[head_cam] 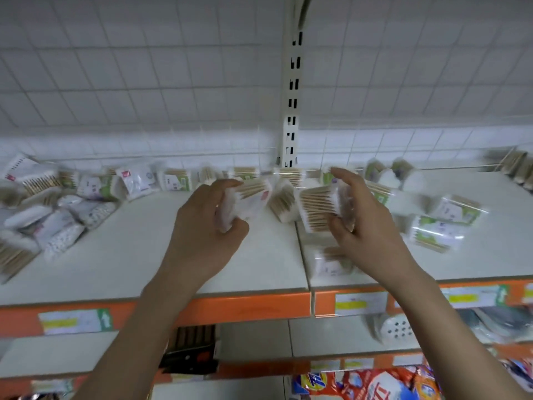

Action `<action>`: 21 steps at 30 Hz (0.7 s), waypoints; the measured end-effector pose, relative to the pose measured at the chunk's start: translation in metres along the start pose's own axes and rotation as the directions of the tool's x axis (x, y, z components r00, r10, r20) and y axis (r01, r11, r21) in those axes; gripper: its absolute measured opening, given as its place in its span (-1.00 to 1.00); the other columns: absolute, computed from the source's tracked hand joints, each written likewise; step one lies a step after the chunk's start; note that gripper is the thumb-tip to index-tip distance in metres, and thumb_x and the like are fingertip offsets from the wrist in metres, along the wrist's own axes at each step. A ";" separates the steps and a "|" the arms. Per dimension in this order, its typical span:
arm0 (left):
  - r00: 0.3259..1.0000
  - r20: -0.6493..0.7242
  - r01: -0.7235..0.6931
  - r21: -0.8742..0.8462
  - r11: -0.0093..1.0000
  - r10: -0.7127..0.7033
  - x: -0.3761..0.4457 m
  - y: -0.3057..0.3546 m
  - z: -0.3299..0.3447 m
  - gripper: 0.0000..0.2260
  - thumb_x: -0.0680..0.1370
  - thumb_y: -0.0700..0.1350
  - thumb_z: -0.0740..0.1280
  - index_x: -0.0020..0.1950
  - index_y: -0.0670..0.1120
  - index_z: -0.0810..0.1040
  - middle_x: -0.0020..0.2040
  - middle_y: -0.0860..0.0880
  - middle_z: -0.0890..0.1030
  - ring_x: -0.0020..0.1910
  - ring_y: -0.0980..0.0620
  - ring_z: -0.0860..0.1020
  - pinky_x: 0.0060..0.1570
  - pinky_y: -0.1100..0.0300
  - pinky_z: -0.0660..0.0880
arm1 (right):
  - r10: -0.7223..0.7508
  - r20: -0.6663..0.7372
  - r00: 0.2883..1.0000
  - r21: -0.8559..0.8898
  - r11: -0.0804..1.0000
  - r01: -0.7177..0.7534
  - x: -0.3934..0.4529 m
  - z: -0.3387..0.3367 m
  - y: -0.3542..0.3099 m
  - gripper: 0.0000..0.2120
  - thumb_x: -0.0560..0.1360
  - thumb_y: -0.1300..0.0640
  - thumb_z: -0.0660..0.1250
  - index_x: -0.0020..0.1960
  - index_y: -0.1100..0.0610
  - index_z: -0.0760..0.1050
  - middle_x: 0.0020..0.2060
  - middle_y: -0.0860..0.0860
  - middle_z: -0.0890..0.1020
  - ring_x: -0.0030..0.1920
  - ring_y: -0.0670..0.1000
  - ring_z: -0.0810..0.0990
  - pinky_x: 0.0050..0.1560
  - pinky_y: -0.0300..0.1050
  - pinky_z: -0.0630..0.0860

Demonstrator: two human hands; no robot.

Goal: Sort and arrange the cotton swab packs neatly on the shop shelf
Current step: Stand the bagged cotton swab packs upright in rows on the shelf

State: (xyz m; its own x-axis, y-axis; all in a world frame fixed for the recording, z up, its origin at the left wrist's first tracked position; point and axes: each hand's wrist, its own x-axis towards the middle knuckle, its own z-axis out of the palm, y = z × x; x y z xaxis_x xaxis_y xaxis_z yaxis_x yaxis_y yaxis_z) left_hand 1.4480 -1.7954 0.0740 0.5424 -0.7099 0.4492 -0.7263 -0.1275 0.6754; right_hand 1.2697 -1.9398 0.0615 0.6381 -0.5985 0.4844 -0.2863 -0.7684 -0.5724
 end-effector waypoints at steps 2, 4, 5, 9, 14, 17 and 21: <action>1.000 0.000 0.026 -0.037 0.999 -0.026 -0.004 0.007 0.006 -0.66 0.38 -0.19 0.35 0.03 0.19 0.43 -0.12 0.17 0.53 -0.23 0.23 0.50 -0.35 0.49 0.39 | 0.035 -0.001 0.999 0.039 0.999 -0.035 -0.004 -0.004 0.006 -0.34 0.44 0.36 0.29 0.43 -0.01 0.17 0.04 -0.07 0.45 -0.09 -0.15 0.43 -0.17 -0.54 0.26; 0.998 -0.006 0.062 -0.074 0.995 -0.062 -0.004 0.011 0.010 -0.72 0.39 -0.18 0.36 -0.03 0.16 0.45 -0.13 0.17 0.56 -0.28 0.22 0.49 -0.37 0.50 0.37 | 0.064 0.001 0.998 0.071 0.995 -0.064 -0.006 -0.006 0.011 -0.32 0.44 0.37 0.29 0.45 0.02 0.13 -0.07 -0.09 0.48 -0.17 -0.14 0.42 -0.22 -0.54 0.29; 0.997 -0.018 0.067 -0.091 0.994 -0.069 -0.003 0.012 0.012 -0.74 0.38 -0.19 0.37 -0.05 0.14 0.47 -0.13 0.19 0.56 -0.26 0.23 0.49 -0.35 0.51 0.36 | 0.079 -0.001 0.997 0.083 0.993 -0.079 -0.006 -0.006 0.013 -0.31 0.44 0.37 0.29 0.46 0.04 0.10 -0.15 -0.12 0.47 -0.21 -0.13 0.44 -0.27 -0.53 0.30; 0.995 -0.067 0.066 -0.114 0.991 -0.074 0.001 0.015 0.018 -0.74 0.35 -0.24 0.40 -0.17 0.11 0.45 -0.23 0.28 0.56 -0.18 0.39 0.49 -0.27 0.59 0.32 | 0.113 -0.025 0.993 0.068 0.991 -0.111 -0.005 -0.011 0.020 -0.38 0.44 0.35 0.29 0.43 0.10 0.18 -0.09 -0.19 0.48 -0.20 -0.26 0.45 -0.22 -0.57 0.29; 0.994 -0.057 0.077 -0.175 0.982 -0.088 0.003 0.019 0.036 -0.78 0.35 -0.17 0.39 -0.19 0.07 0.38 -0.26 0.15 0.54 -0.29 0.25 0.49 -0.43 0.47 0.36 | 0.080 -0.061 0.995 -0.010 0.997 -0.081 -0.004 -0.022 0.025 -0.56 0.43 0.35 0.31 0.28 0.13 0.41 0.10 -0.04 0.57 -0.01 -0.28 0.40 -0.05 -0.64 0.22; 0.996 -0.021 0.078 -0.195 0.978 -0.084 0.005 0.032 0.052 -0.72 0.36 -0.15 0.38 -0.07 0.09 0.33 -0.21 0.14 0.54 -0.21 0.27 0.52 -0.40 0.42 0.43 | 0.042 -0.100 0.994 -0.012 0.999 -0.043 -0.008 -0.034 0.027 -0.58 0.44 0.36 0.30 0.26 0.11 0.42 0.04 -0.11 0.55 -0.02 -0.29 0.39 -0.04 -0.62 0.23; 0.998 0.052 0.046 -0.217 0.975 -0.036 0.011 0.059 0.079 -0.54 0.38 -0.20 0.36 0.06 0.26 0.28 -0.12 0.23 0.54 -0.12 0.33 0.53 -0.38 0.40 0.50 | 0.004 -0.165 0.986 -0.052 0.999 -0.013 -0.016 -0.057 0.042 -0.55 0.44 0.38 0.30 0.30 0.13 0.41 0.08 -0.10 0.51 0.02 -0.30 0.37 0.02 -0.63 0.20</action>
State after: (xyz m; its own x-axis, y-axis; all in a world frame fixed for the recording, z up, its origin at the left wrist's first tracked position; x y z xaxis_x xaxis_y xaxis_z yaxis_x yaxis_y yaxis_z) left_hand 1.3775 -1.8654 0.0728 0.5454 -0.7399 0.3938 -0.5914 -0.0067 0.8064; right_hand 1.2070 -1.9753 0.0675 0.5104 -0.6307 0.5845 -0.3308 -0.7714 -0.5436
